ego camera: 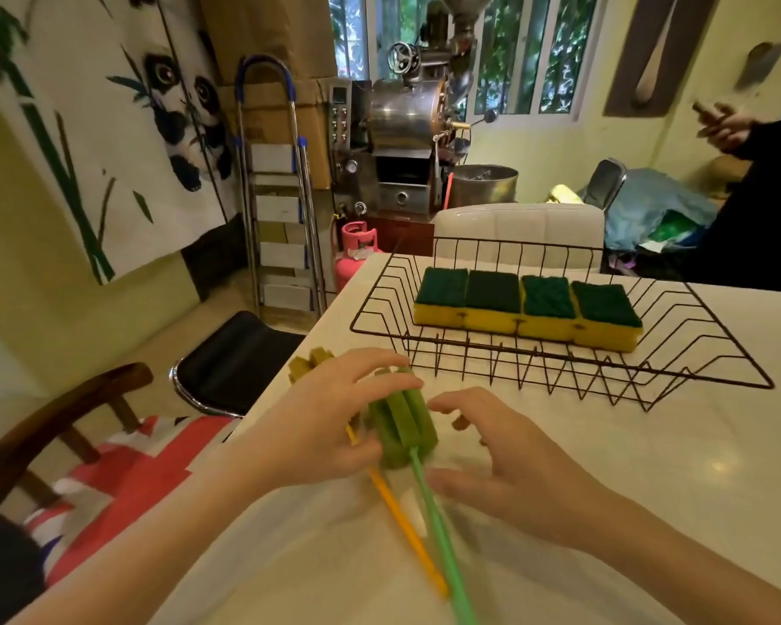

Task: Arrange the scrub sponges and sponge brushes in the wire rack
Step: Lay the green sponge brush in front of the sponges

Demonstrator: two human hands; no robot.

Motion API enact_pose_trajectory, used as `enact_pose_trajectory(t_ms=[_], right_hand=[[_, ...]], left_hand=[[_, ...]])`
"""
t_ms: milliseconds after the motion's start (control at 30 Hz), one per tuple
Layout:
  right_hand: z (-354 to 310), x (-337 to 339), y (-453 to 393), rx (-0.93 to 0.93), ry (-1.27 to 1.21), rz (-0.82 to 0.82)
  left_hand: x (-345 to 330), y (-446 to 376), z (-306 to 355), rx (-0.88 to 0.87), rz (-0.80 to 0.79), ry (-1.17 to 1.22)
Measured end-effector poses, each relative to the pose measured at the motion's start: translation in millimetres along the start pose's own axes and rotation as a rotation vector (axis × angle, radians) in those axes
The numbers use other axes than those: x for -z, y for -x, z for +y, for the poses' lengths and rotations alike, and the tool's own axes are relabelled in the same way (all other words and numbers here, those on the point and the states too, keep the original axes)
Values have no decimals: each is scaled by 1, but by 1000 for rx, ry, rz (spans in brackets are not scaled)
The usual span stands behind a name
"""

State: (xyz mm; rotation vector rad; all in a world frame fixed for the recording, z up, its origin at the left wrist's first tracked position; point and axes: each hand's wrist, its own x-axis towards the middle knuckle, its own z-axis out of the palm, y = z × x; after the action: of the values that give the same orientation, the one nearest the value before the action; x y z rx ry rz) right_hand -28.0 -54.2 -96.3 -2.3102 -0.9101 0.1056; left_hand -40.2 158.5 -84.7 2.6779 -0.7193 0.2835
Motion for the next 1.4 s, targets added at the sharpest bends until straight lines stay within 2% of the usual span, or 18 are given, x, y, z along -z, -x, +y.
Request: enact_pose_trajectory(t_ms=[133,300,500,700,867,1033,1233,1400], right_hand=[[-2,-12,9,-110,1,-129],[-4,-16,15,-200,0,-105],[-12,-22,15,-233,-14,-146],[-4,-11,14,-273,-148,-173],[6,13,12,-301,-42,-229],[8,44,14,-258,72,-147],[3,83,21,-173,44,-104],[9,114,20,-27,-23,74]], left_hand=[[-8,-4,0,-27,-130,-12],[-15,-14,-3,-10,-241,2],[-20,-20,-6,4,-277,-25],[-20,-22,-8,3,-206,-49],[-21,-27,-3,4,-151,-75],[-18,-32,2,65,-118,55],[8,-48,17,-18,-135,79],[42,-66,36,-102,87,28]])
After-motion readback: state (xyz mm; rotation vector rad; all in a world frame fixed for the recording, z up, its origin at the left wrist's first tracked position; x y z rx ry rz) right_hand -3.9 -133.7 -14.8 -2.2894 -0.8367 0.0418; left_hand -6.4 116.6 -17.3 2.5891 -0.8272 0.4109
